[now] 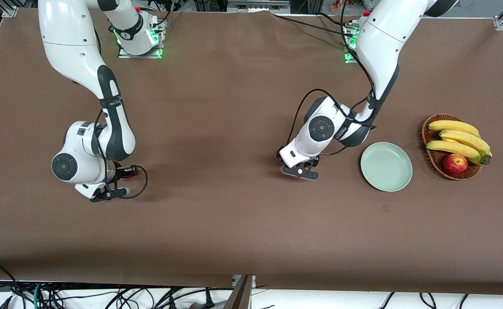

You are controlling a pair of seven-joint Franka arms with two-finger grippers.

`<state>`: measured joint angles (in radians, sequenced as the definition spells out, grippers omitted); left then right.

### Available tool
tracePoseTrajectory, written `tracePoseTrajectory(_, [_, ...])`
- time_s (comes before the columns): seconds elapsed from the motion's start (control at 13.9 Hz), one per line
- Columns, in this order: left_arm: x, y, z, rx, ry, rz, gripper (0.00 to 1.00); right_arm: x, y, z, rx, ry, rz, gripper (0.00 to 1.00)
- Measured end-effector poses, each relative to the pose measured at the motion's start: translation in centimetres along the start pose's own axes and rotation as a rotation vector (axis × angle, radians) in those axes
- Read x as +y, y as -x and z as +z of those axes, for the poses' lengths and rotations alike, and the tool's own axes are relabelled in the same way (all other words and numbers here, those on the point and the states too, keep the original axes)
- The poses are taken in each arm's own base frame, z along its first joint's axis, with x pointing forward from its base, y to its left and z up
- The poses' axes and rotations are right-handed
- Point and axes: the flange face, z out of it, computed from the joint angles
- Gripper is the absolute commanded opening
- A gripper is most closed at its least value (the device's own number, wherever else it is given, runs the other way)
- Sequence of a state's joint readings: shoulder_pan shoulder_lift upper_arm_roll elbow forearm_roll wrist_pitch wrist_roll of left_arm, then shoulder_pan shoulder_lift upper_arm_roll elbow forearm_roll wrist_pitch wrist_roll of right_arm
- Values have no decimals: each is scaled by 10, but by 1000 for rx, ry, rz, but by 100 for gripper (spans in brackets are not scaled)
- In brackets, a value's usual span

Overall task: Collect all strawberries into plate
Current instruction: 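Grasp the strawberry with the left gripper while the right gripper grasps another, then place the strawberry on the plate with the left gripper while the right carries another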

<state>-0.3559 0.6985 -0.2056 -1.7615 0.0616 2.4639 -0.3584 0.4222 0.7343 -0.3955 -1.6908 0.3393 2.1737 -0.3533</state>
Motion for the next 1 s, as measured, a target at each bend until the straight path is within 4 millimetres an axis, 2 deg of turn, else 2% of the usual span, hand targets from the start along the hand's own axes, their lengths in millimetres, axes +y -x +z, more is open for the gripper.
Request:
tracePoseTrajectory(0.07, [0,0,1,0,-5,-2,10,-1,0,-2,3,-3,0,4])
tracePoseTrajectory(0.14, [-1,0,2,0,-9,-1,0,-3,-1,-5,8,-4,-2,4])
tracePoseTrajectory(0.29, [-5,-1,2,2,-12,-4,0,-22,-9,-17,36,-11,18,5])
tracePoseTrajectory(0.36, [-6,-3,1,4,-13,-7,0,-42,-17,-29,61,-13,42,5])
tracePoseTrajectory(0.5, [-9,-5,-8,-17,-27,-12,0,-99,-34,-55,112,-27,98,5])
tracePoseTrajectory(0.57, [-12,-7,-21,-38,-43,-16,0,-135,-39,-62,126,-46,130,5])
tracePoseTrajectory(0.72, [-29,-11,-63,-84,-89,-38,4,-210,-44,-61,132,-100,204,6])
tracePoseTrajectory(0.86, [-66,-11,-102,-141,-124,-35,4,-269,-49,-58,142,-151,276,6])
tracePoseTrajectory(1.0, [-117,-13,-121,-186,-127,17,4,-320,-54,-53,190,-195,344,6])
